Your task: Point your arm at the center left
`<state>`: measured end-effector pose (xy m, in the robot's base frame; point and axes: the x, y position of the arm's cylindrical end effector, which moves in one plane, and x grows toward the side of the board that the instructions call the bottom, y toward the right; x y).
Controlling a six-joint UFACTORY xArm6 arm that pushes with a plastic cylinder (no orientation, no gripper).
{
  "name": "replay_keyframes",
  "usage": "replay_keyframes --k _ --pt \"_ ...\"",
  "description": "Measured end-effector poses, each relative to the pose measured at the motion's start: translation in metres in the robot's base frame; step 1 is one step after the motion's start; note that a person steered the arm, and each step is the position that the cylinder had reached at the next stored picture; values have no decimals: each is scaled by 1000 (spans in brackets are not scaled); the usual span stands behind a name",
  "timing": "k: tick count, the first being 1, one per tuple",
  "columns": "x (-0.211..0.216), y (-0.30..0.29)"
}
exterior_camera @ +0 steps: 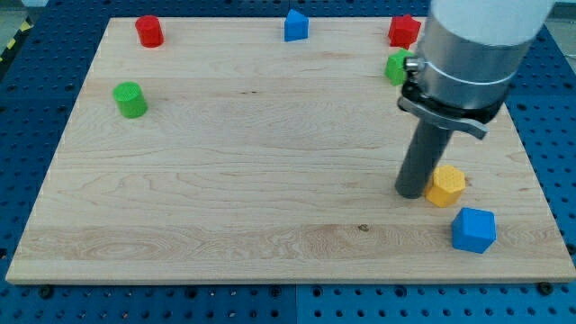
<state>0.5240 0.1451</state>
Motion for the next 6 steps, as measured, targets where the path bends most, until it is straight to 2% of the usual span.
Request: replay_keyframes --k 2,3,4,5,6 --pt "0 30" --pt "0 -23" --pt "0 -114" --pt "-16 -212" --pt "-50 -310"
